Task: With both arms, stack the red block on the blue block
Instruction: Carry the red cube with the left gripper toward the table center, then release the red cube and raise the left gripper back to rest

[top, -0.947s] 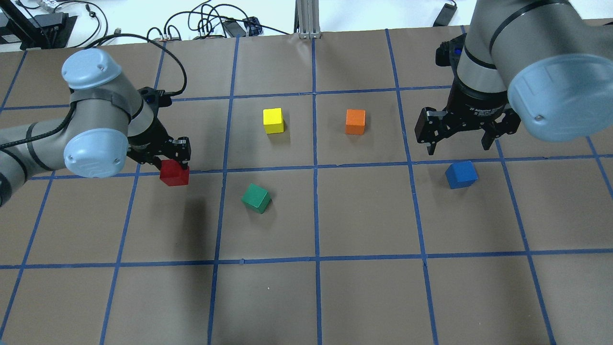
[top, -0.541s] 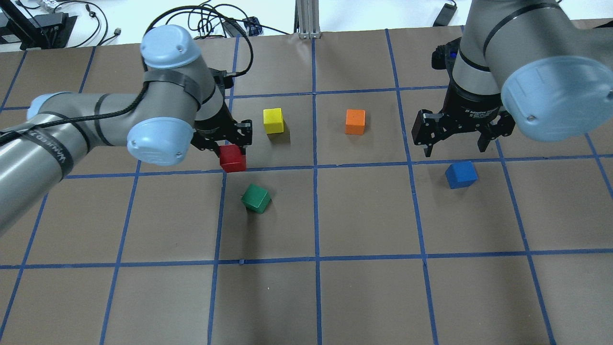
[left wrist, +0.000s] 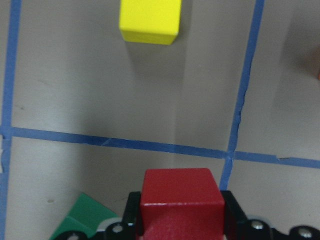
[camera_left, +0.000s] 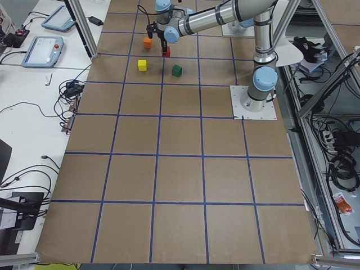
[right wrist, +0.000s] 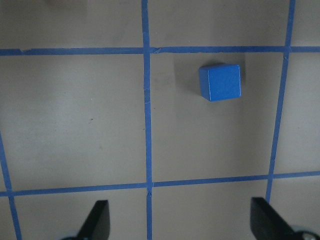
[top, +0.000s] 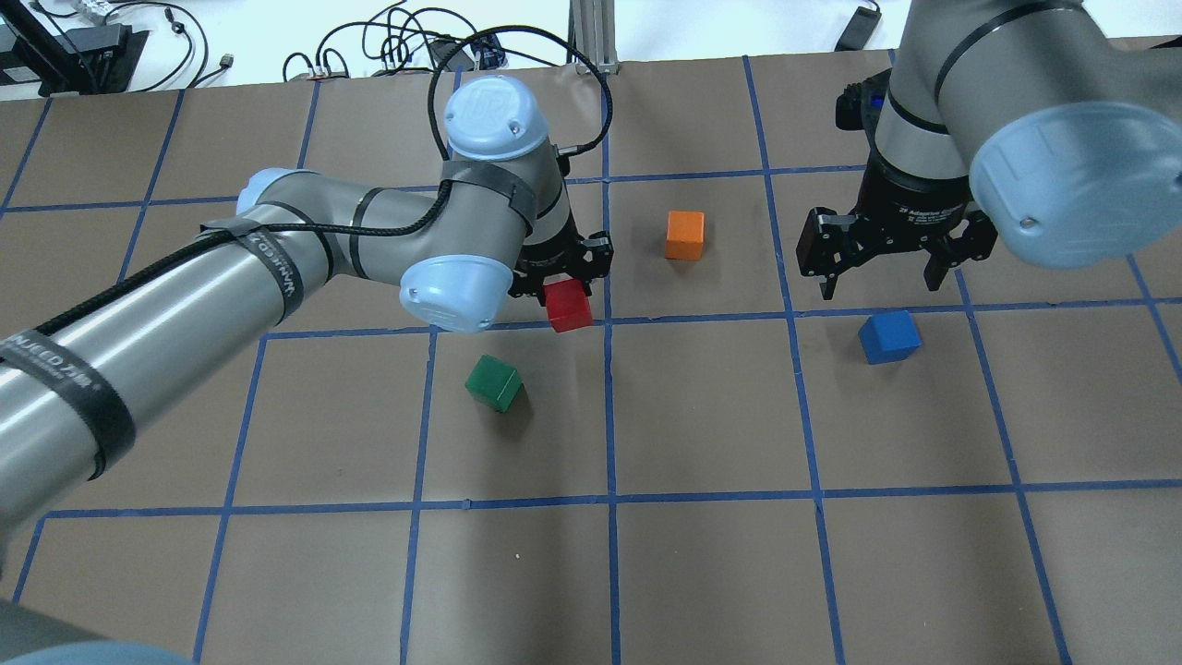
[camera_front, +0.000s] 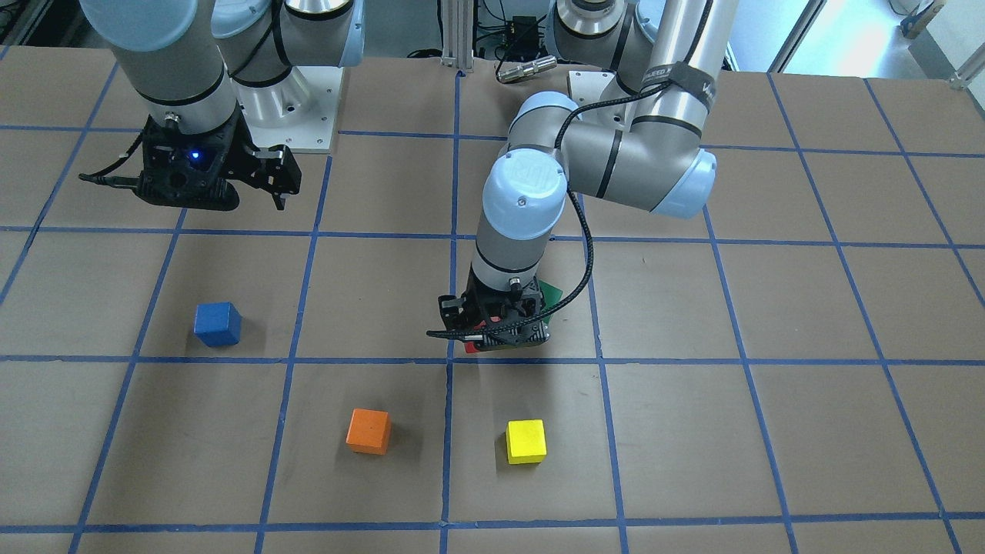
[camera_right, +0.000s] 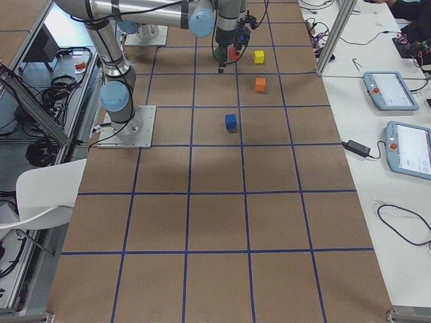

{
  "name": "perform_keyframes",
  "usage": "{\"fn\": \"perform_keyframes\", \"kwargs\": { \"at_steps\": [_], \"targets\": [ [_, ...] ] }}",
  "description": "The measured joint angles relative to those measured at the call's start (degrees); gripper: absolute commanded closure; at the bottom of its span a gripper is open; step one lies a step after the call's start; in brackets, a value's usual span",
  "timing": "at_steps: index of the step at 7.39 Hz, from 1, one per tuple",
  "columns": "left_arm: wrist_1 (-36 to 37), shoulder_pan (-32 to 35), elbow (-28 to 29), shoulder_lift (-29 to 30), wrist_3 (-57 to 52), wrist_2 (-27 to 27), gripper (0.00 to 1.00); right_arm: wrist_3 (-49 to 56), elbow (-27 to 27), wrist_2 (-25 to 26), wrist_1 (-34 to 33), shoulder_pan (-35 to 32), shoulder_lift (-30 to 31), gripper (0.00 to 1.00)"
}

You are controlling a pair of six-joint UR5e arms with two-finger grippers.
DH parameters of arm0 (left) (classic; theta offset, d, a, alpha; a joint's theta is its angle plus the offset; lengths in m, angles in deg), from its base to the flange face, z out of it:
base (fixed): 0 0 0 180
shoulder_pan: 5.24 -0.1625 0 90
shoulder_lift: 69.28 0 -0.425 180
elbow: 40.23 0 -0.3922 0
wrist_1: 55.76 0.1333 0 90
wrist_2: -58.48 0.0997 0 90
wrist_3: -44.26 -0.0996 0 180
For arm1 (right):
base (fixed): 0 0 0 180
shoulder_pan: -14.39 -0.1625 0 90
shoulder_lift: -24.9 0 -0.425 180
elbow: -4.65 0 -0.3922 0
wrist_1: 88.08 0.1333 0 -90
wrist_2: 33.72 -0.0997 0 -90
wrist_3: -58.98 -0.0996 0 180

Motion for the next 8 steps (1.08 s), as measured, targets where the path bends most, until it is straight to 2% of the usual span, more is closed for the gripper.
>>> {"fn": "perform_keyframes", "kwargs": {
  "at_steps": [1,2,5,7,8],
  "targets": [
    [2.3,1.4,0.8,2.2,1.8,0.3,0.97,0.4,-0.1,-0.1,0.9,-0.1,0.9,0.0],
    [3.3,2.1,1.9,4.0,2.5,0.5,0.02,0.6,0.4,0.0,3.1,-0.2,1.7,0.0],
    [3.9,2.5,4.7,6.9,1.3,1.4,0.0,0.2,0.3,0.3,8.5,0.0,5.6,0.0],
    [3.4,0.4,5.3,4.7,-1.7,1.1,0.0,0.7,0.0,-0.1,11.2,0.1,6.6,0.0],
    [1.3,-2.8,5.6,1.9,-4.8,0.8,0.0,0.9,-0.4,0.1,10.7,0.3,6.4,0.0]
  ]
}}
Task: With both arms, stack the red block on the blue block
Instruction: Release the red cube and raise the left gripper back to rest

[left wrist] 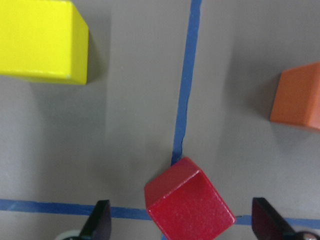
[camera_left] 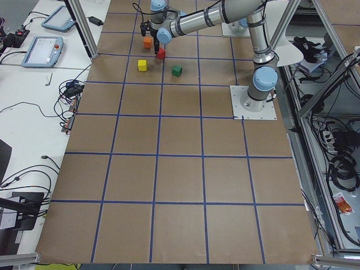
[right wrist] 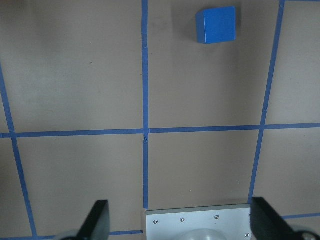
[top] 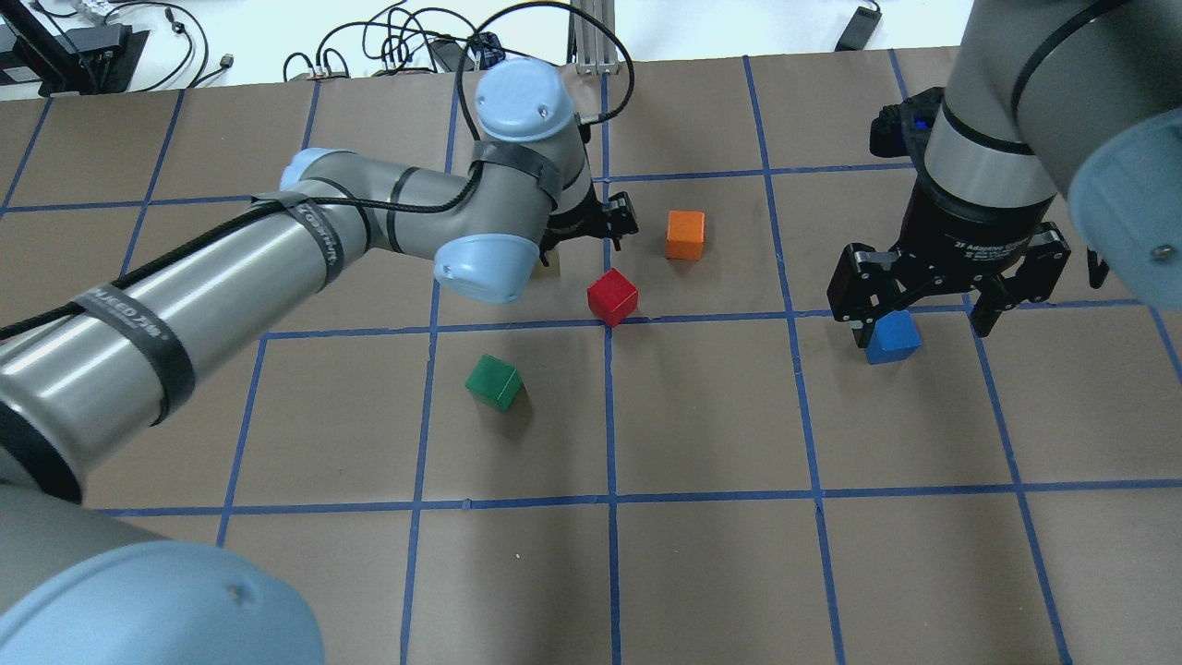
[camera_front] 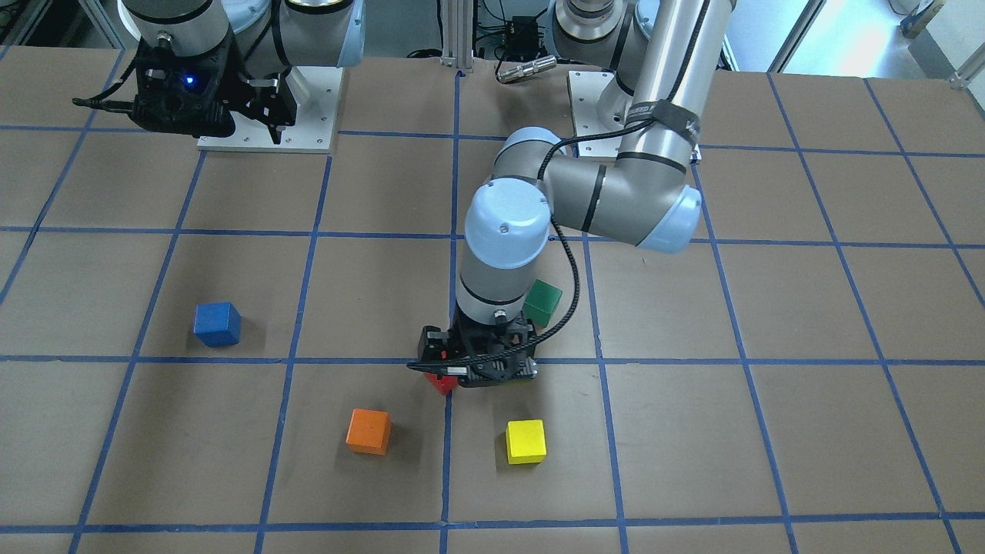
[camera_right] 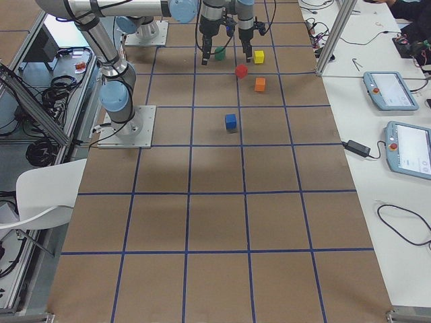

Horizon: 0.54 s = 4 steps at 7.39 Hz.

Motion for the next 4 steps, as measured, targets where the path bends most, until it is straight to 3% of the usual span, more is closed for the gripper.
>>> {"fn": "perform_keyframes", "kwargs": {
  "at_steps": [2,4],
  "targets": [
    [-10.6,-7.2,1.2,-7.7,-10.9,-0.1,0.0,-0.1,-0.3,-0.4,-1.8,0.0,-0.3,0.0],
    [-22.4,-12.9,3.8,-15.0,-21.0,0.0,0.0,-0.5,0.4,-1.1,-7.6,-0.3,-0.7,0.0]
  ]
}}
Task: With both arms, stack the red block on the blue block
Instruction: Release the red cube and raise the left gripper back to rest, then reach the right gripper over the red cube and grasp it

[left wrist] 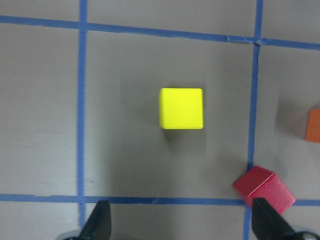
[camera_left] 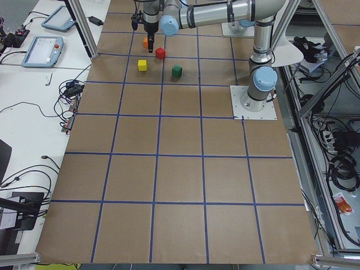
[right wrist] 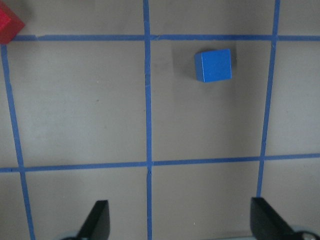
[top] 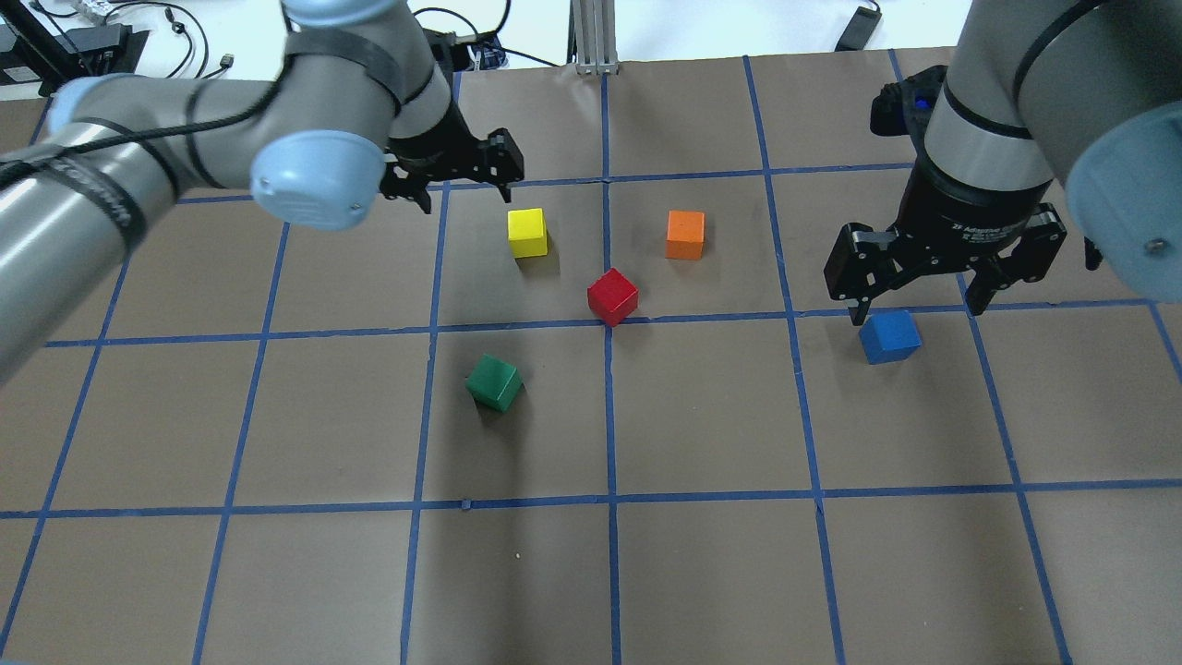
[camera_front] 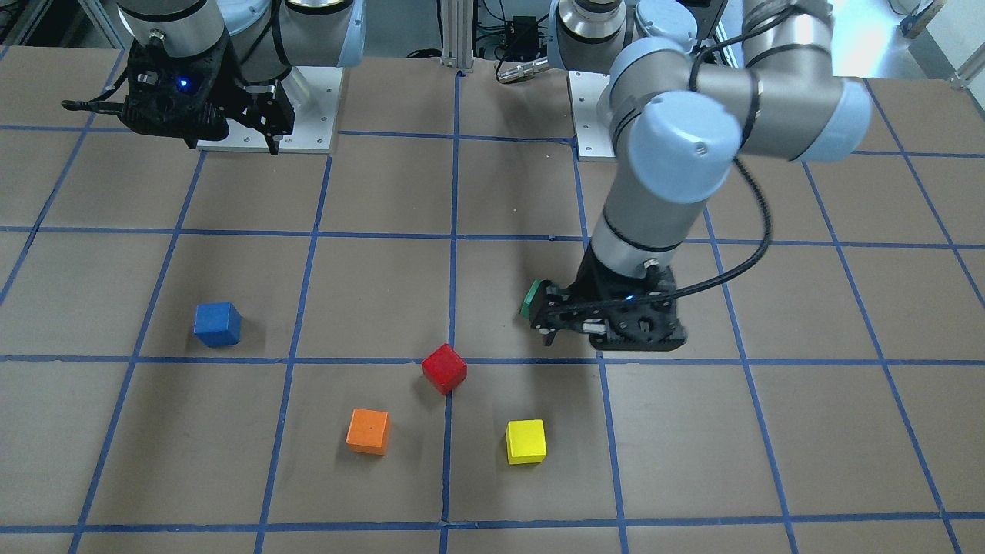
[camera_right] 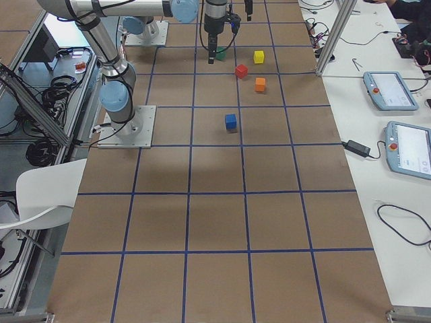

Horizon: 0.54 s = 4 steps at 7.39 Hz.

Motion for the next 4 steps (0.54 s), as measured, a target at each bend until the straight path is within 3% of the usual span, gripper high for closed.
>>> {"fn": "perform_keyframes", "kwargs": {
  "at_steps": [4],
  "targets": [
    [-11.9,-1.8,3.5,-8.2,-3.9,3.5,0.0,-2.6,2.3,-8.1,-12.1,-1.0,-6.7,0.0]
  ]
}}
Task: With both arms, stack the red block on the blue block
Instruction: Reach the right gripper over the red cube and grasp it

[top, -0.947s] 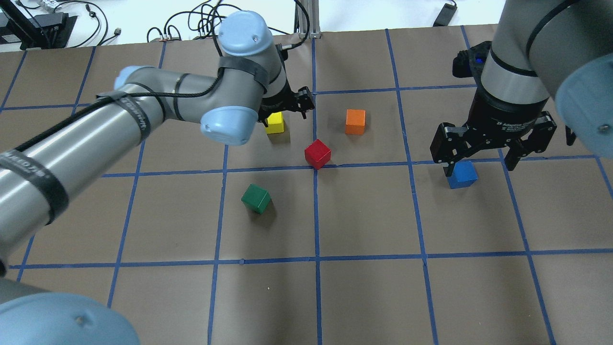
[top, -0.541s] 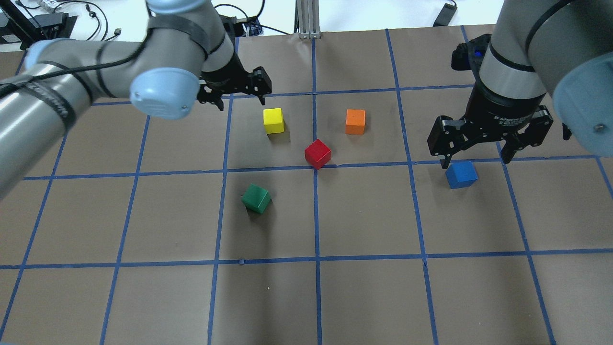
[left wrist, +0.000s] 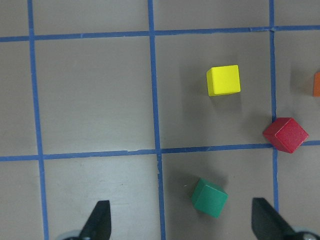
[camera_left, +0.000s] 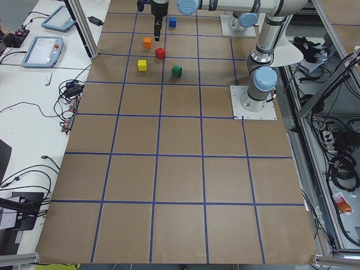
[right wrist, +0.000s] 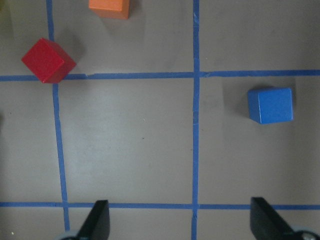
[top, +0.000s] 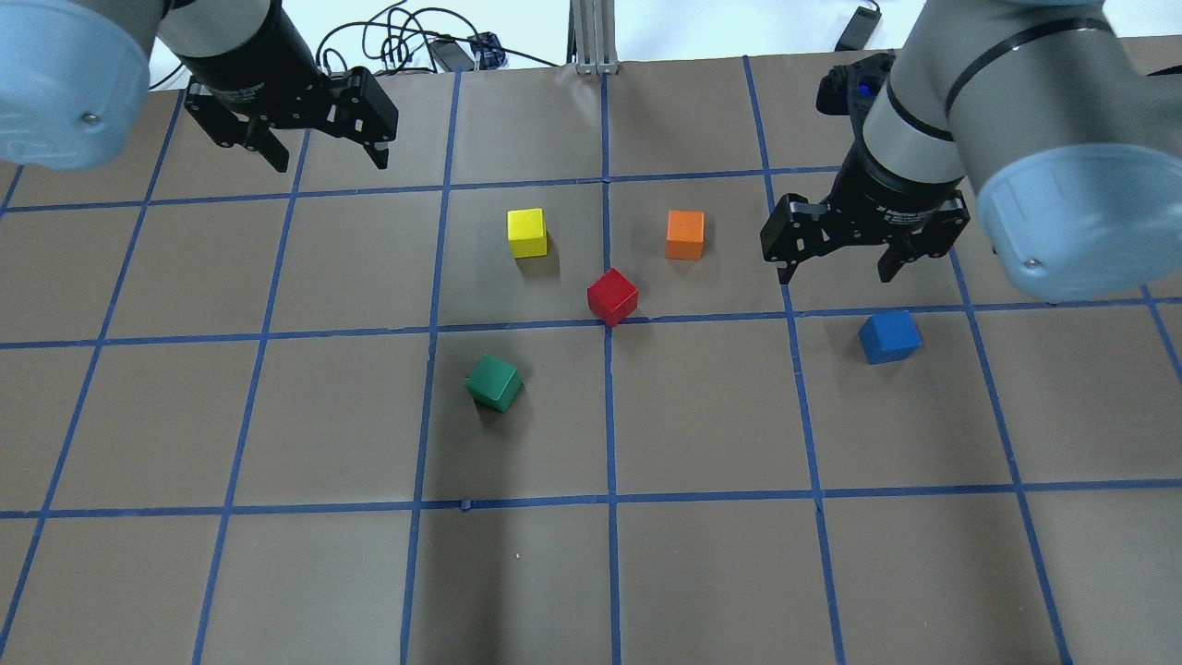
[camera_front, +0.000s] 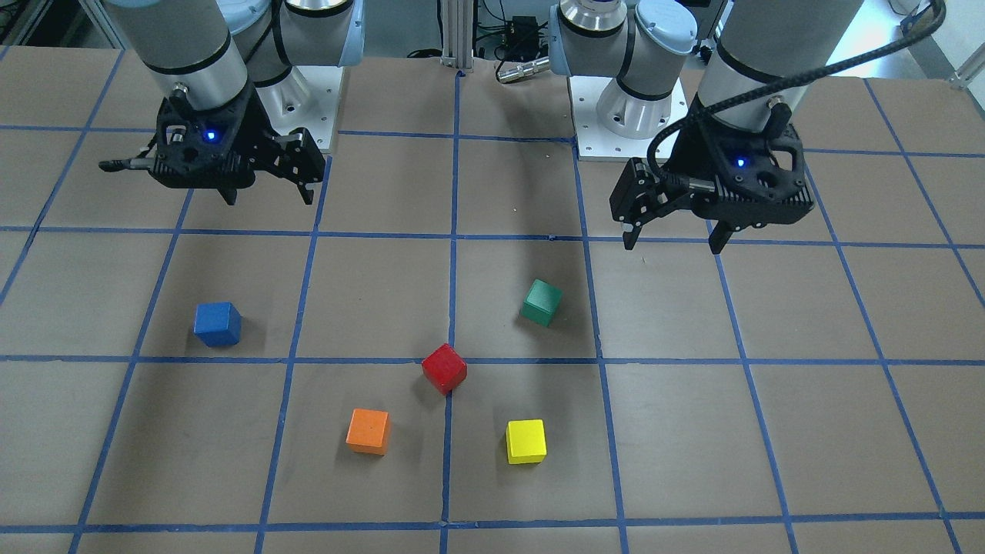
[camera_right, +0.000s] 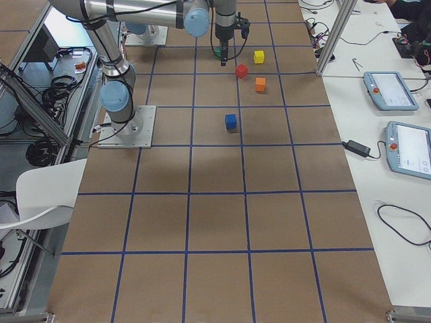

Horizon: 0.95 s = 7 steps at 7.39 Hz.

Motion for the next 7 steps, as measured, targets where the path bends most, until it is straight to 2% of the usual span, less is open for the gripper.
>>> {"fn": "perform_keyframes", "kwargs": {
  "at_steps": [3,5,7],
  "targets": [
    [-3.0,0.1,-0.3,-0.7,-0.3,-0.1,0.0,-20.0,0.0,-1.3,-10.5,-4.2,-10.3,0.0],
    [-2.9,0.0,-0.5,-0.8,-1.1,-0.4,0.0,-33.1,-0.3,-2.9,-17.0,-7.6,-14.8,0.0],
    [-2.6,-0.2,-0.1,-0.8,-2.3,-0.5,0.0,-42.2,-0.4,-3.7,-19.4,-9.1,-17.9,0.0]
  ]
}}
